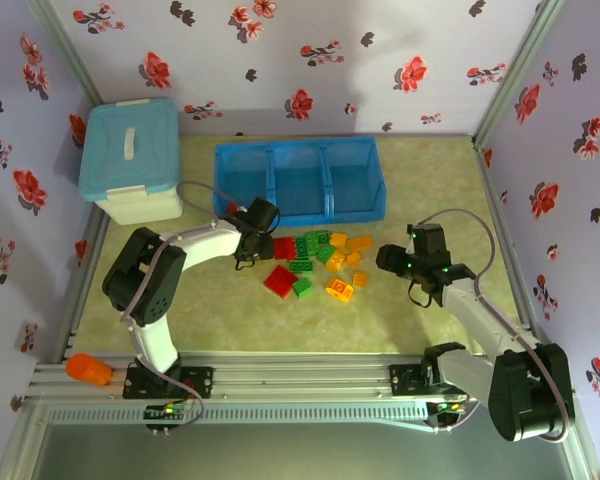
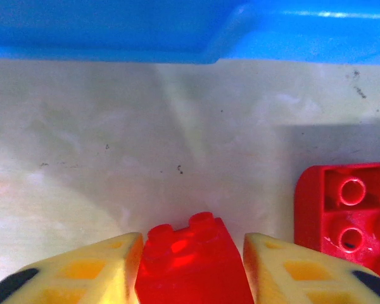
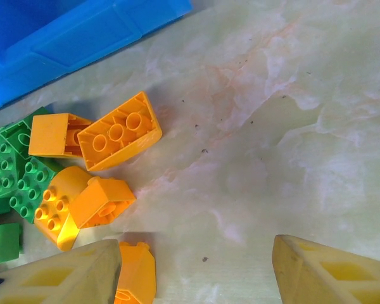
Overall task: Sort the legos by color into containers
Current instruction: Pick up the lego from the center of the table, then place the lego in the container.
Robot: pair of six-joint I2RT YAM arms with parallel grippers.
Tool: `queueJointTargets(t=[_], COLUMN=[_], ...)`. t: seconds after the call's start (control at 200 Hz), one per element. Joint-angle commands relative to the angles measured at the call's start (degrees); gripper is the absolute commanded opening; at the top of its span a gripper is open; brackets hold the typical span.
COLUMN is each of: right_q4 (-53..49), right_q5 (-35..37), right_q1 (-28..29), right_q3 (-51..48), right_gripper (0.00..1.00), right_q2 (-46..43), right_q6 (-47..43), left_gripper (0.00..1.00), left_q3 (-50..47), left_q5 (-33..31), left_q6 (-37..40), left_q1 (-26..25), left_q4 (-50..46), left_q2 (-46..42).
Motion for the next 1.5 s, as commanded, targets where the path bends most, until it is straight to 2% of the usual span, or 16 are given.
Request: queueJointTargets(t=[0.0,0.205,0.5,0.64,0.895,0.955,1.02,1.085,1.28,1.495], right_q4=[0.83,0.59,0.48,0.24,-0.47,-0.72,-0.9,-1.09,-0.49,-0.89], right_q5=[0.59,0.54,0.69,0.43,0.29,0.17,-0.01,-0.06,-0.59,-1.43], right_q1=[0.38,0.38,0.35,0.38,0.34,0.32,0.34,0.38,0.45,0.69], right_q3=[-0.63,-0.64,-0.86,-0.74,-0.9,-0.84,-0.82,-0.82,-1.27,-0.73], right_gripper=[0.64,0.64,0.64,0.64,0.64,0.64,0.64,0.64,0.64,0.65], right_q2=[-0.03,-0.35,-0.87,-1.0,-2.48,-2.6,-2.87,-3.13,-3.21,-2.69], right_q6=[0.13,0.16,0.26,0.19,0.26,0.19,0.17,0.17,0.34,0.3], left_gripper=[0.38,0.3,0.29,0.3,0.3,0.36,0.61,0.72,0.74,0.76], left_q3=[1.53,1.09,3.79,8.69,21.12,23.11,25.17,24.67,15.44,4.6], left_q5=[-0.26,-1.84,-5.29,-5.56,-4.11,-2.9,-1.85,-1.89,-2.16,-1.93], left_q6=[-0.24,0.04,2.47,5.75,10.8,11.46,11.91,12.04,9.69,8.22], left_q1=[-0.47,-0.94,-0.88,2.66,8.41,9.09,8.93,8.18,5.08,-1.48], left_q4=[-0.35,-1.73,-5.65,-7.77,-11.25,-11.33,-12.4,-11.82,-8.75,-8.97], left_q2=[0.04,-2.13,-9.84,-9.67,-2.36,-0.91,-0.26,-1.53,-9.23,-17.0])
